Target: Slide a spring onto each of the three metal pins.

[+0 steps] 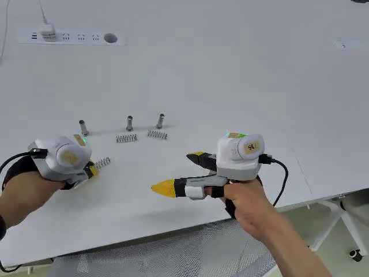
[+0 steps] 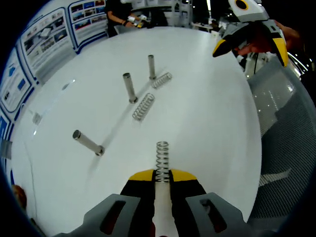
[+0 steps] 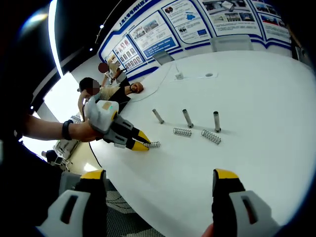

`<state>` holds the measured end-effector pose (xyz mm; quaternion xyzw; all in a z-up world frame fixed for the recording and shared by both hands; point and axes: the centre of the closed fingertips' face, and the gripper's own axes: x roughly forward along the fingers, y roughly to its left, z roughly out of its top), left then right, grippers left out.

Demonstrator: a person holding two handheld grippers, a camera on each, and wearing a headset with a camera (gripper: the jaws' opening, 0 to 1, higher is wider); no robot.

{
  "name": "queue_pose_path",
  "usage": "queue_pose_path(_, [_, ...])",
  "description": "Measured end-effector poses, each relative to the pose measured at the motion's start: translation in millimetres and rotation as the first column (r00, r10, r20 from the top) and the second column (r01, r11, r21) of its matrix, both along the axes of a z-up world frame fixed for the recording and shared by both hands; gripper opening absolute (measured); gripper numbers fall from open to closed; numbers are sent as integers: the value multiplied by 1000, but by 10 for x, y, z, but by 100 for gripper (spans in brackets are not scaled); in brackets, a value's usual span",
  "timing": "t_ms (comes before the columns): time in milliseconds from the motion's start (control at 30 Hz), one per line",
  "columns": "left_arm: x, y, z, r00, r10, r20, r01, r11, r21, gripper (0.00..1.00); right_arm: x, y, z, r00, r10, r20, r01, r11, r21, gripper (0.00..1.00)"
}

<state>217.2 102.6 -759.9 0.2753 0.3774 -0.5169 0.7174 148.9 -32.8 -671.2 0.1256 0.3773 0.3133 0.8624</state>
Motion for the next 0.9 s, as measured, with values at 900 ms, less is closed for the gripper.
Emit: queue_pose_path(900, [-163,109,457,991,128,-26,-131,982,-135,10,-4,140,20,999,39,2,-39,999,7,89])
